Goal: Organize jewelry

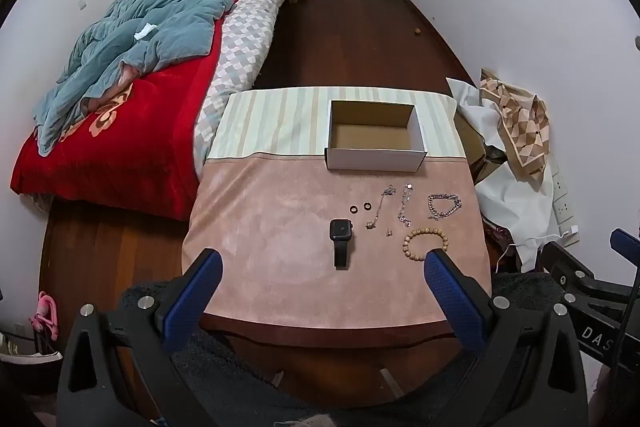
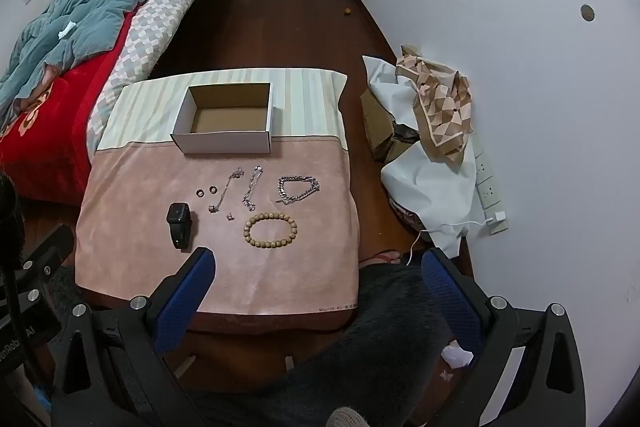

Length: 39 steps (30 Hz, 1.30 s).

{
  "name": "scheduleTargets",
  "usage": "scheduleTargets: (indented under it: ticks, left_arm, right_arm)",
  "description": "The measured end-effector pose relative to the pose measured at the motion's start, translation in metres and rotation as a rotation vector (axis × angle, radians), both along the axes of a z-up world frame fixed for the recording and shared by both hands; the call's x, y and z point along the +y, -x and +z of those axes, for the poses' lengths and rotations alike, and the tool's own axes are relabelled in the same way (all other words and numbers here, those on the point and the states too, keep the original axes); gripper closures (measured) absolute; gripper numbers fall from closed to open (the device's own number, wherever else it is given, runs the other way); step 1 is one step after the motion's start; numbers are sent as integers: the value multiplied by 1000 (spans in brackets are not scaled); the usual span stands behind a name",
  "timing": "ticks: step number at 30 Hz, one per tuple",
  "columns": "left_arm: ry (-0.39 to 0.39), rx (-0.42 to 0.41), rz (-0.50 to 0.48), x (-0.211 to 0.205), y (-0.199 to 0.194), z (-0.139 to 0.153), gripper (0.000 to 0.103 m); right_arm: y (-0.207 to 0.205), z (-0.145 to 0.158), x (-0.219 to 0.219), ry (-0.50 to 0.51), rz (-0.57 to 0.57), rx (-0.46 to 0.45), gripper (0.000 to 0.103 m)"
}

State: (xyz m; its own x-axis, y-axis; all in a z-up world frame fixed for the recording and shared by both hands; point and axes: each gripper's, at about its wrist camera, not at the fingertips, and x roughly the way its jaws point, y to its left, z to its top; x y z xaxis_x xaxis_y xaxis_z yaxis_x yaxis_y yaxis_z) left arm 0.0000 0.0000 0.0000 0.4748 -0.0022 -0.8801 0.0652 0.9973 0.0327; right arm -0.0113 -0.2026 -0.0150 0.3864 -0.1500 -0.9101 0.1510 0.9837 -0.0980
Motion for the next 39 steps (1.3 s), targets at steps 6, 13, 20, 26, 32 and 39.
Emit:
scheduleTargets:
  ticks: [6, 13, 20, 26, 32, 39]
  left_arm:
    - [-4, 6, -1, -3, -2, 2, 0]
    - [0, 6, 1, -4, -7, 2, 0]
    - [-4, 7, -7, -7, -2, -4, 0]
    - [-1, 15, -4, -9, -1, -7, 0]
    - [1, 15, -5, -10, 0, -8, 0]
    - [1, 13, -6, -11, -1, -6, 0]
  right_arm:
    - [1, -1, 3, -4, 0, 0, 0]
    - [1, -1, -4, 3, -4, -7, 0]
    - [0, 0, -5, 6, -7, -8, 0]
    - [0, 2, -6, 16, -4, -1, 0]
    - [0, 0, -7, 18, -5, -5, 0]
    - [0, 1, -8, 19, -6, -8, 0]
